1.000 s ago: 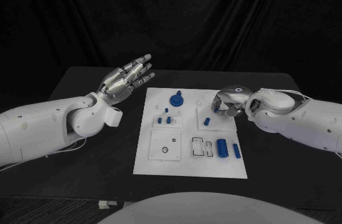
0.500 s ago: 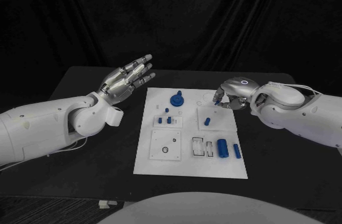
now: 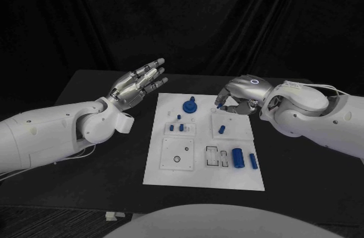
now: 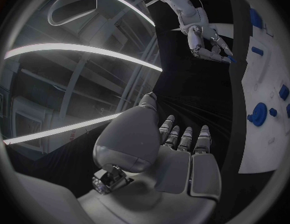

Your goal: Assemble the parts on the task board

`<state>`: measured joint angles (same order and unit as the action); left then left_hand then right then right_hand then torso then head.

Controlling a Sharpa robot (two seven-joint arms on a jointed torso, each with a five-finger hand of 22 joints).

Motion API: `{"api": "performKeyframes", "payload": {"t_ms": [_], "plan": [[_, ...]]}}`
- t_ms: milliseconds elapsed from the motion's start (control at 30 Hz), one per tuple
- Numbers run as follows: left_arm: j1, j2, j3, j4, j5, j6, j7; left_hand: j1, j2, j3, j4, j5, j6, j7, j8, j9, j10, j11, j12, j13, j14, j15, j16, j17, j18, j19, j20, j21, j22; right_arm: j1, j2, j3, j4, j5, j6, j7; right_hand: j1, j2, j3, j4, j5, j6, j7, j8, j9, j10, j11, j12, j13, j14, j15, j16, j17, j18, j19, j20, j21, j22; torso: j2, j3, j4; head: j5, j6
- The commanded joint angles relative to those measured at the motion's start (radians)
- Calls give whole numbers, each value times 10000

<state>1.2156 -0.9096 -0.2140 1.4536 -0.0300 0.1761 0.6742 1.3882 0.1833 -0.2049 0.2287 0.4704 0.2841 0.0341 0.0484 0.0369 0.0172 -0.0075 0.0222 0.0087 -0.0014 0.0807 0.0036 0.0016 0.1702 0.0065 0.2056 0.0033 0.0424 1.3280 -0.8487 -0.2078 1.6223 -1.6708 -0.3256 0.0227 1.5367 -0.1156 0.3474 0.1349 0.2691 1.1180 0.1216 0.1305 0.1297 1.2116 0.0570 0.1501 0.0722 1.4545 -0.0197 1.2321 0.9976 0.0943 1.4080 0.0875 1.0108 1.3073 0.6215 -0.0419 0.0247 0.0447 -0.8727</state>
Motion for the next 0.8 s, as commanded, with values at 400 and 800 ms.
{"api": "performKeyframes", "payload": {"t_ms": [400,800], "plan": [[-62,70,7,-40,22,46,-10,97,64,3,-36,25,16,77,56,2,10,108,60,17,14,62,-36,-16,93,22,89,49,-11,-381,1112,4,320,-494,1017,-419,-26,45,8,-71,-134,-2,-13,-37,7,4,11,-80,-17,155,-34,268,375,-3,123,-74,327,1395,-11,28,17,313,1],[-73,196,7,-98,22,68,-65,99,90,2,-32,23,64,104,69,10,18,137,73,20,14,60,-36,-16,90,12,97,40,-57,-1034,1888,5,-60,-1174,981,-76,-7,55,31,-110,-93,-19,0,-59,4,-22,24,-112,-23,195,-27,342,471,-18,160,-74,419,1418,26,14,17,303,1]]}}
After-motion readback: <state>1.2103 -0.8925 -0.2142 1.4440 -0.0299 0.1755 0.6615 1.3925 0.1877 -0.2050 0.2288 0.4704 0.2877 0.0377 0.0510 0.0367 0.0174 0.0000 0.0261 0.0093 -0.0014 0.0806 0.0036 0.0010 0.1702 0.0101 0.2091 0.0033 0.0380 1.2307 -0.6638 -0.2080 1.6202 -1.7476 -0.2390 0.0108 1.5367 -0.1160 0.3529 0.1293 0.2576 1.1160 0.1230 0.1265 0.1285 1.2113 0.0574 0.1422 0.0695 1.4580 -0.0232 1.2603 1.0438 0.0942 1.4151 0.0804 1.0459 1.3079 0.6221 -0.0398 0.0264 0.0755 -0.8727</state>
